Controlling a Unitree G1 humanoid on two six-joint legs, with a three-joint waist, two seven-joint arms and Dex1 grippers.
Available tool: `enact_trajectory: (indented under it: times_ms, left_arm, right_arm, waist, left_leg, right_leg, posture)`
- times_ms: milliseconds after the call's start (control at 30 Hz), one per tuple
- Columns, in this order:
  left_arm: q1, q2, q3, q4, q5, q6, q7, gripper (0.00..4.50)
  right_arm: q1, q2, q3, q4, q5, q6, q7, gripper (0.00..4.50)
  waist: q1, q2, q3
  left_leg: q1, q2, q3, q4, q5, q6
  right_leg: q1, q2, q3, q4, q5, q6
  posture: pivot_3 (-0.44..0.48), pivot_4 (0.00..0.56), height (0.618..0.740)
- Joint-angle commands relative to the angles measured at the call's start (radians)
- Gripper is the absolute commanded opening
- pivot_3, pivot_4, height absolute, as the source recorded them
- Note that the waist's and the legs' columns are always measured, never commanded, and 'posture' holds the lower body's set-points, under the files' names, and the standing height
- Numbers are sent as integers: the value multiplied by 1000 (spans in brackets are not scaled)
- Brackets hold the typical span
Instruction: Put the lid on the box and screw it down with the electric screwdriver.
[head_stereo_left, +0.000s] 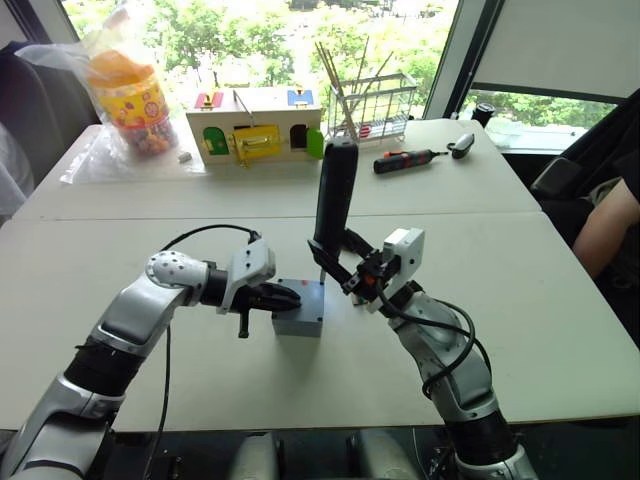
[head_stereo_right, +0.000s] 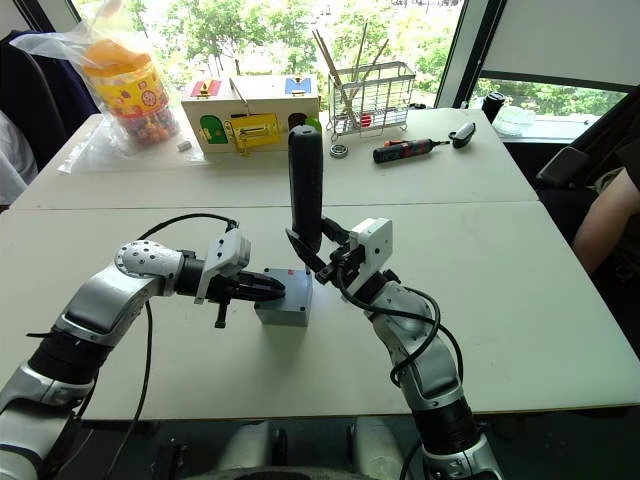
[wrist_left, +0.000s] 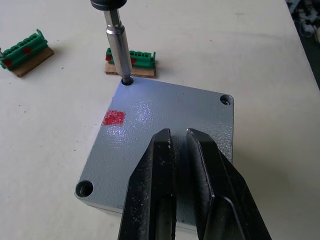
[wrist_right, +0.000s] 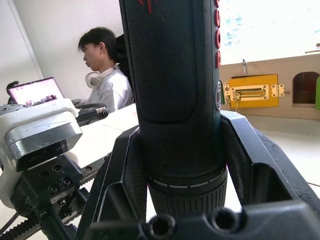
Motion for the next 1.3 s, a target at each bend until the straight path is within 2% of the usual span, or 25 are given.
enact_trajectory:
  times_ms: [33,333,533,600,633,700,800,900,1000,1133,1233,1300]
  left_arm:
    - [29,1,-43,29,42,20,7,446]
    - [38,-12,-39,41,41,13,11,446]
    - [35,-8,-34,45,39,0,-3,446]
    - [35,-14,-37,49,41,-2,1,446]
    - [34,-20,-33,50,41,-2,10,446]
    - [17,-43,-5,38,22,15,40,446]
    - [-17,-80,72,8,-77,99,60,446]
    - [-68,-117,151,1,-146,159,112,446]
    - [-107,-161,207,-7,-167,170,186,446]
    - [-128,-198,230,-77,-179,146,236,446]
    - [-91,-152,190,-141,-214,185,166,446]
    - [-63,-117,154,-176,-203,175,131,446]
  right_arm:
    - [52,-41,15,114,-46,97,-4,1684]
    - [1,-53,-31,24,-10,137,-22,1684]
    - [-124,-96,-122,-185,117,331,-37,1684]
    - [-167,-124,-158,-239,163,393,-36,1684]
    - [-205,-142,-186,-262,194,429,-38,1684]
    - [-318,-169,-279,-275,281,517,-74,1684]
    - [-491,-199,-418,-233,409,687,-169,1684]
    - [-626,-269,-498,-142,450,852,-224,1684]
    - [-692,-342,-557,-59,508,985,-226,1684]
    - [-694,-612,-479,151,433,1166,-137,1684]
    - [-650,-765,-392,296,423,1284,-39,1684]
    - [-633,-826,-344,374,428,1350,24,1684]
  waist:
    - [0,0,0]
    - [3,1,1]
    - [7,5,7]
    - [11,6,8]
    - [14,7,9]
    - [23,9,17]
    - [27,10,27]
    - [27,9,28]
    - [27,8,28]
    - [33,8,30]
    - [29,7,30]
    - [23,8,30]
  left_leg:
    - [0,0,0,0,0,0]
    - [-1,0,0,0,0,0]
    - [-5,-1,0,-1,0,0]
    - [-11,-2,0,-1,0,0]
    - [-18,-2,0,0,0,-1]
    - [-21,-4,0,2,0,-1]
    - [-24,-7,0,3,1,-1]
    - [-40,-7,-1,5,2,-4]
    - [-52,-8,-1,6,3,-5]
    - [-57,-12,1,7,5,-8]
    - [-58,-16,3,7,4,-6]
    - [-58,-16,4,7,3,-4]
  right_leg:
    - [0,0,0,0,0,0]
    - [0,-2,0,-1,0,-1]
    - [-3,-5,-1,-2,0,-1]
    - [-9,-6,-2,-2,0,0]
    - [-15,-6,-2,-2,2,3]
    - [-18,-8,-3,-1,2,4]
    - [-20,-11,-4,-1,4,6]
    - [-36,-11,-5,2,5,8]
    - [-47,-11,-6,2,5,8]
    - [-51,-14,-6,2,5,8]
    - [-51,-16,-5,0,5,9]
    - [-51,-16,-5,0,5,9]
  posture:
    - [0,150,736]
    - [0,150,736]
    - [0,150,736]
    - [0,150,736]
    - [0,150,736]
    - [0,150,736]
    - [0,150,736]
    - [0,150,736]
    - [0,150,736]
    - [0,150,736]
    - [0,150,736]
    - [0,150,736]
